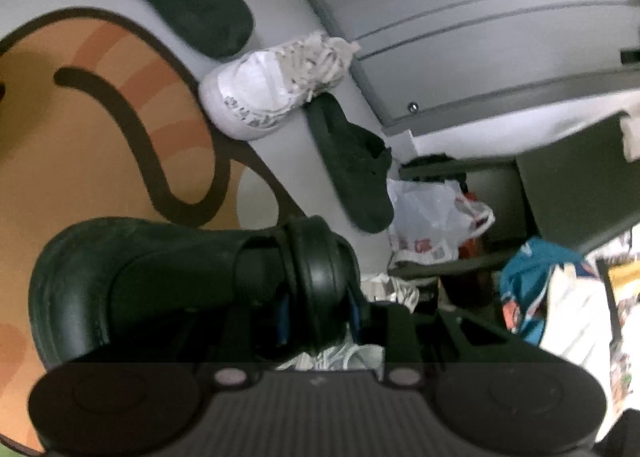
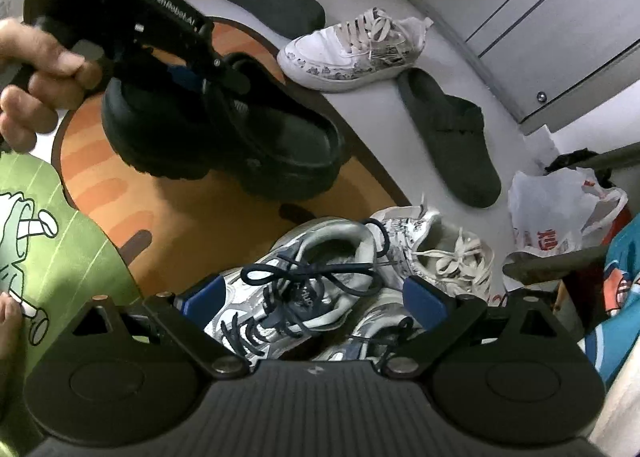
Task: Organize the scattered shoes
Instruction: 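Lift and carry the black clog with the left tool toward the grey sneakers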
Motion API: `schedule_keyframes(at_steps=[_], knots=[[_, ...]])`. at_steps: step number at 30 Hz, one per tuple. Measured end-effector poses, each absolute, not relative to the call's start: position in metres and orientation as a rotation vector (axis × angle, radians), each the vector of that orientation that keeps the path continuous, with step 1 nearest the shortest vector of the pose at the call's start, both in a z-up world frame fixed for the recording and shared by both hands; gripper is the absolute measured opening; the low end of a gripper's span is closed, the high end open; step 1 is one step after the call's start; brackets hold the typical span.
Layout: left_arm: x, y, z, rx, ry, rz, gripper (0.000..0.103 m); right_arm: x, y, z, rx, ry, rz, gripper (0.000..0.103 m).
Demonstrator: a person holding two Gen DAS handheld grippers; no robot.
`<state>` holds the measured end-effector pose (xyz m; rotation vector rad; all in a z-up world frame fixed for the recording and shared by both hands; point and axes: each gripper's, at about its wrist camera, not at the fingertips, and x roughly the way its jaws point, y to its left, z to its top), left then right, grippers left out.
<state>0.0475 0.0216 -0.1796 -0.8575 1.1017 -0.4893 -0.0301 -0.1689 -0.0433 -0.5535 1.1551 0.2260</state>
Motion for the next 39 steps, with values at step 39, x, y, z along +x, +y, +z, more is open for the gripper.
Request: schedule_keyframes(at_steps=[39], knots=[[0.029, -0.014, -0.209, -0.852, 1.277, -0.401, 0.029, -0.033, -0.161, -0.034, -0.576, 1.144, 0.27, 0.098]])
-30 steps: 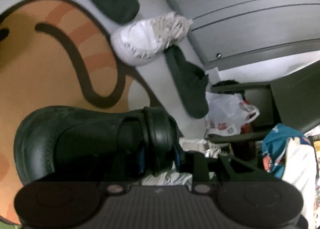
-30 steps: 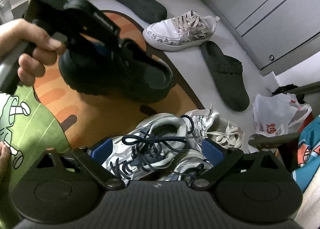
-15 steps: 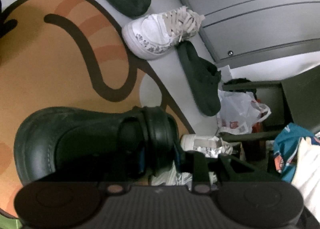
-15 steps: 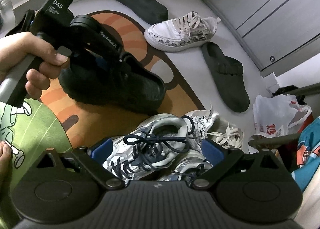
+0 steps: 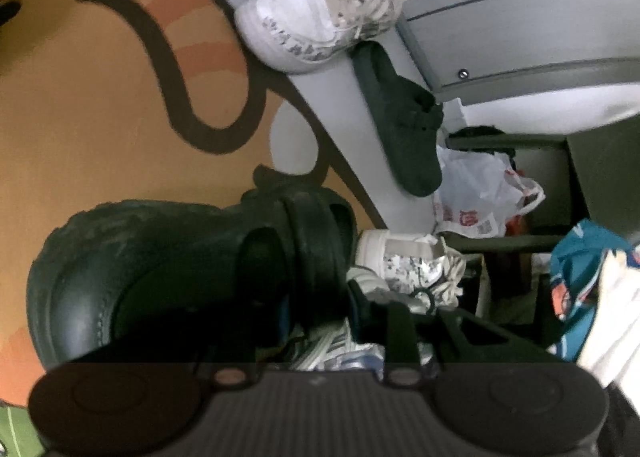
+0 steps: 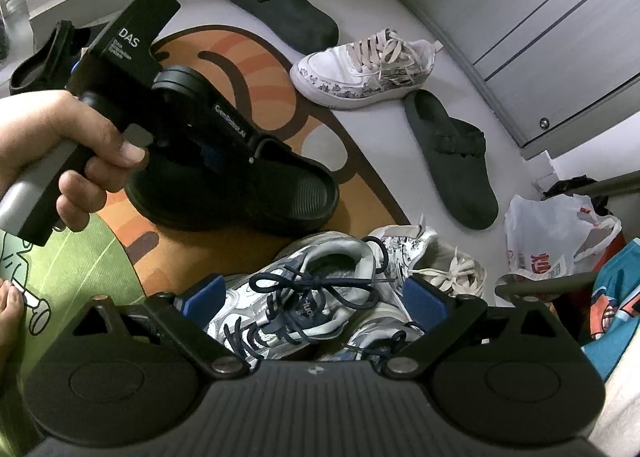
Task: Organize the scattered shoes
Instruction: 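Lift and carry the black clog with the left tool toward the grey sneakers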
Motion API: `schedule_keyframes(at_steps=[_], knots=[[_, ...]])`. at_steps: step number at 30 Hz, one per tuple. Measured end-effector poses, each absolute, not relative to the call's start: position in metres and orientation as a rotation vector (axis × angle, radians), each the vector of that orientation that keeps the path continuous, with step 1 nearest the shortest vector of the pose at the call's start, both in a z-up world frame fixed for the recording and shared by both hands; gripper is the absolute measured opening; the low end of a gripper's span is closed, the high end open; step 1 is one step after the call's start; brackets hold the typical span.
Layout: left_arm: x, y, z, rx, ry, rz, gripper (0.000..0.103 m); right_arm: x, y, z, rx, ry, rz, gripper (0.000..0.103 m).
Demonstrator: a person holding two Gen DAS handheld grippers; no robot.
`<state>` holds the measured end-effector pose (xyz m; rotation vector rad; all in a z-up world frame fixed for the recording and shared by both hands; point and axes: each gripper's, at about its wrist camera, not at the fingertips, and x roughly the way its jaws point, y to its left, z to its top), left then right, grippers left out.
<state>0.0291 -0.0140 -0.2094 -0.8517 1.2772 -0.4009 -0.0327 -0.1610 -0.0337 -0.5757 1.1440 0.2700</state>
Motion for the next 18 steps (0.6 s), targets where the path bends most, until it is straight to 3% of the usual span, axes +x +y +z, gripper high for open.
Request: schedule_keyframes(at_steps=[11, 18], knots=[[0.018, -0.008, -0.228, -1.091, 1.364, -0.299, 0.029, -0.034, -0.159, -0.036, -0.582, 1.148, 0.276, 0.098], [0.009, -0.017, -0.22, -1.063, 1.322, -0.252, 0.03, -0.035, -0.158, -0.035, -0.583, 1.149, 0.28, 0.098]])
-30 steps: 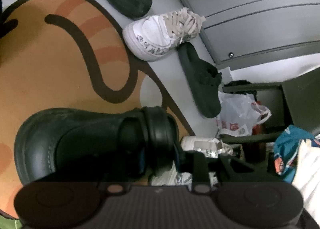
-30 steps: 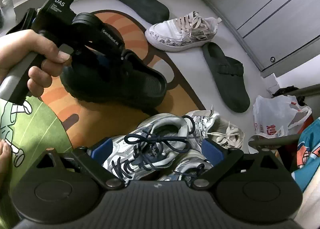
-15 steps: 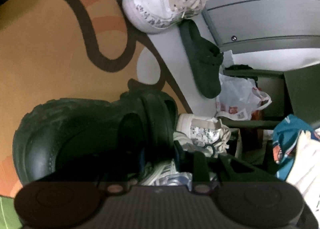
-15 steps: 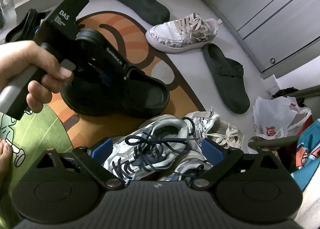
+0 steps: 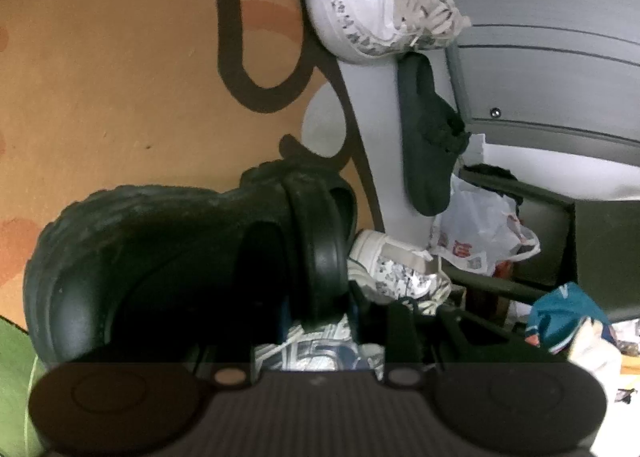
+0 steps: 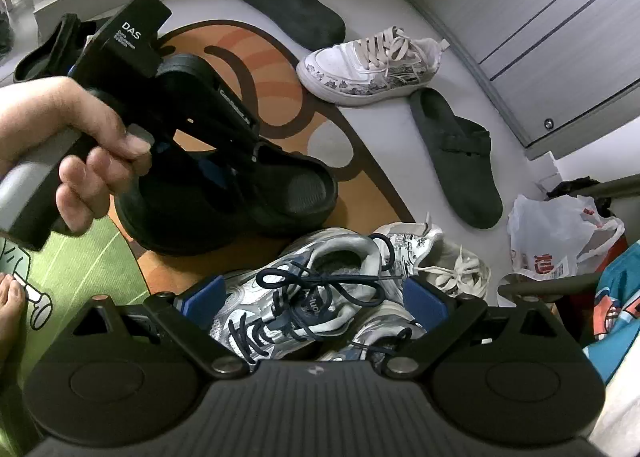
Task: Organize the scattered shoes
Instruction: 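Lift and carry the black clog with the left tool toward the grey sneakers, then lower the black clog onto the mat beside the sneakers and open the left tool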
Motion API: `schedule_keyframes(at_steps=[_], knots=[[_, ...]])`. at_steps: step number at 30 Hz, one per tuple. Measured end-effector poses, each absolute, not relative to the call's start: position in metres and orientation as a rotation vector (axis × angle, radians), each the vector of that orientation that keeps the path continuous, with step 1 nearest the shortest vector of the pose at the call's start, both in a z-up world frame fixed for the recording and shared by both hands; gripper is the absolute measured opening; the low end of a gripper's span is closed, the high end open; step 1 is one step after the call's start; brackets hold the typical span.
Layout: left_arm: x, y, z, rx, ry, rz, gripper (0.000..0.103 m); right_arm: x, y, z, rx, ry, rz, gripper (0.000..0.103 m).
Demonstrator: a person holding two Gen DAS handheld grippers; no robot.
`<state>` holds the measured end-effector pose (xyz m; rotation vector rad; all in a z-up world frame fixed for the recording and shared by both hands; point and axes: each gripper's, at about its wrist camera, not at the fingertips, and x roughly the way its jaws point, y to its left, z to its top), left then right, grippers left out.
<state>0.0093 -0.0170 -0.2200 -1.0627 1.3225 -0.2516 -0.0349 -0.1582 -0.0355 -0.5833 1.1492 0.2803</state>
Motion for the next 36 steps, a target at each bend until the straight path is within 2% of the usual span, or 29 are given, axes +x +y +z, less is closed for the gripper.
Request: schedule_keyframes(at_steps=[2, 3, 5, 7, 9, 11, 23, 29, 36], knots=[[0.009, -0.018, -0.222, -1.059, 1.335, -0.248, 0.032, -0.035, -0.158, -0.036, -0.583, 1.152, 0.279, 0.098], [0.009, -0.018, -0.224, -1.06, 1.348, -0.246, 0.039, -0.036, -0.158, -0.036, -0.583, 1.154, 0.279, 0.098], [0.008, -0.019, -0.23, -1.068, 1.396, -0.234, 0.041, -0.036, -0.156, -0.035, -0.583, 1.157, 0.276, 0.098], [0.008, -0.021, -0.225, -1.036, 1.391, -0.236, 0.054, -0.037, -0.156, -0.036, -0.589, 1.161, 0.278, 0.098], [0.01, -0.023, -0.214, -1.003, 1.396, -0.274, 0.072, -0.037, -0.155, -0.036, -0.592, 1.162, 0.28, 0.098], [0.011, -0.023, -0.204, -0.97, 1.39, -0.297, 0.076, -0.037, -0.155, -0.036, -0.595, 1.159, 0.282, 0.098], [0.014, 0.019, -0.166, -0.872, 1.28, -0.331, 0.076, -0.038, -0.156, -0.044, -0.61, 1.177, 0.277, 0.098], [0.02, 0.046, -0.182, -0.758, 1.285, -0.283, 0.075, -0.037, -0.157, -0.048, -0.608, 1.188, 0.278, 0.098], [0.008, 0.042, -0.2, -0.548, 1.297, -0.393, 0.072, -0.035, -0.16, -0.053, -0.599, 1.214, 0.269, 0.098]])
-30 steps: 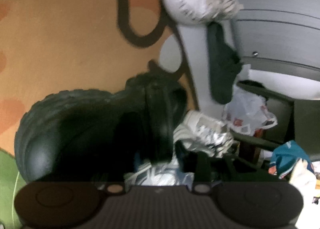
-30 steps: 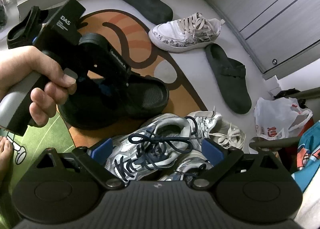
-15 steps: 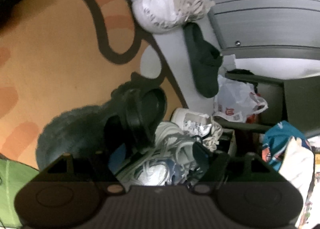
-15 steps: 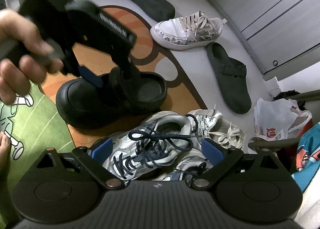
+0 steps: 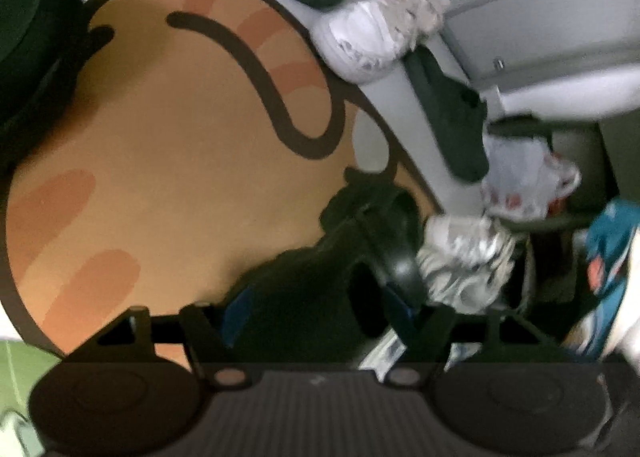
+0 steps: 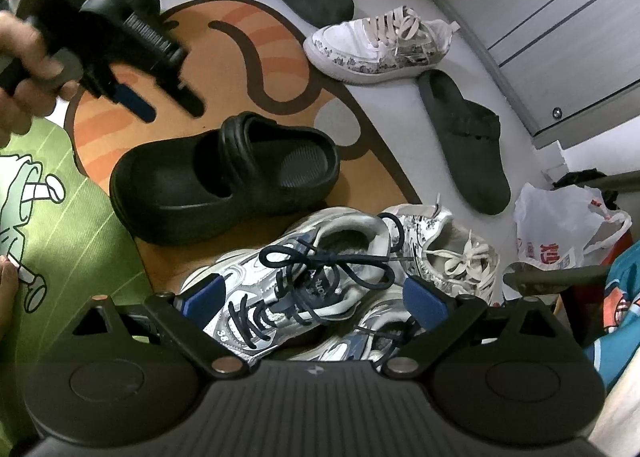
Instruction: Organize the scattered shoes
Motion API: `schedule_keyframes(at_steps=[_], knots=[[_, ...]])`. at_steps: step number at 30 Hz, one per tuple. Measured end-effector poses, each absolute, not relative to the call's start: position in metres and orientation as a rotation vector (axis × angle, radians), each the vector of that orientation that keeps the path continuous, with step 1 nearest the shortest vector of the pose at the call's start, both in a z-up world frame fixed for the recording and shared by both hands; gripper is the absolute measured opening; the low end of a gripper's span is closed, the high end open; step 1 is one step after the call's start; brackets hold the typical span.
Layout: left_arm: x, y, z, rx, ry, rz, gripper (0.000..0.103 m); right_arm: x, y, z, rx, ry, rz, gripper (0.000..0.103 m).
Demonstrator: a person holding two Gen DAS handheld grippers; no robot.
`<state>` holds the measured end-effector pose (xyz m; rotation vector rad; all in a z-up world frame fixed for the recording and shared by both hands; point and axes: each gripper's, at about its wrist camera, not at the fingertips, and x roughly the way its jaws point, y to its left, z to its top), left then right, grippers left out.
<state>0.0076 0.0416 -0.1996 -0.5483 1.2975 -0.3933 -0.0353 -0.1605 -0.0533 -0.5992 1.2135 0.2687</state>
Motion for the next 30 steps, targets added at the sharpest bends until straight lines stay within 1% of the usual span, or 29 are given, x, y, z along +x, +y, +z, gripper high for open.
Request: schedule_keyframes(at_steps=[8, 9, 13, 16, 18, 19, 20, 25, 27, 30], knots=[[0.002, 0.034, -0.21, -0.475, 1.308, -0.477, 0.072, -0.033, -0.163, -0.058, -0.582, 1.244, 0.264, 0.098], [0.001, 0.033, -0.212, -0.464, 1.304, -0.481, 0.074, -0.033, -0.163, -0.059, -0.581, 1.247, 0.263, 0.098], [-0.001, 0.032, -0.215, -0.457, 1.305, -0.488, 0.074, -0.033, -0.163, -0.059, -0.576, 1.254, 0.267, 0.098], [-0.002, 0.035, -0.221, -0.518, 1.349, -0.486, 0.071, -0.033, -0.163, -0.06, -0.574, 1.259, 0.269, 0.098], [-0.003, 0.036, -0.226, -0.569, 1.382, -0.485, 0.064, -0.032, -0.163, -0.061, -0.573, 1.264, 0.267, 0.098], [-0.005, 0.036, -0.23, -0.607, 1.404, -0.493, 0.062, -0.032, -0.163, -0.062, -0.573, 1.266, 0.265, 0.098], [-0.008, 0.035, -0.234, -0.64, 1.418, -0.498, 0.064, -0.032, -0.163, -0.062, -0.573, 1.267, 0.265, 0.098], [-0.01, 0.033, -0.232, -0.625, 1.375, -0.495, 0.065, -0.034, -0.161, -0.063, -0.584, 1.267, 0.273, 0.098], [-0.006, 0.036, -0.23, -0.643, 1.363, -0.493, 0.06, -0.035, -0.16, -0.064, -0.586, 1.269, 0.273, 0.098], [0.004, 0.041, -0.22, -0.648, 1.315, -0.49, 0.06, -0.035, -0.16, -0.064, -0.589, 1.268, 0.275, 0.098]])
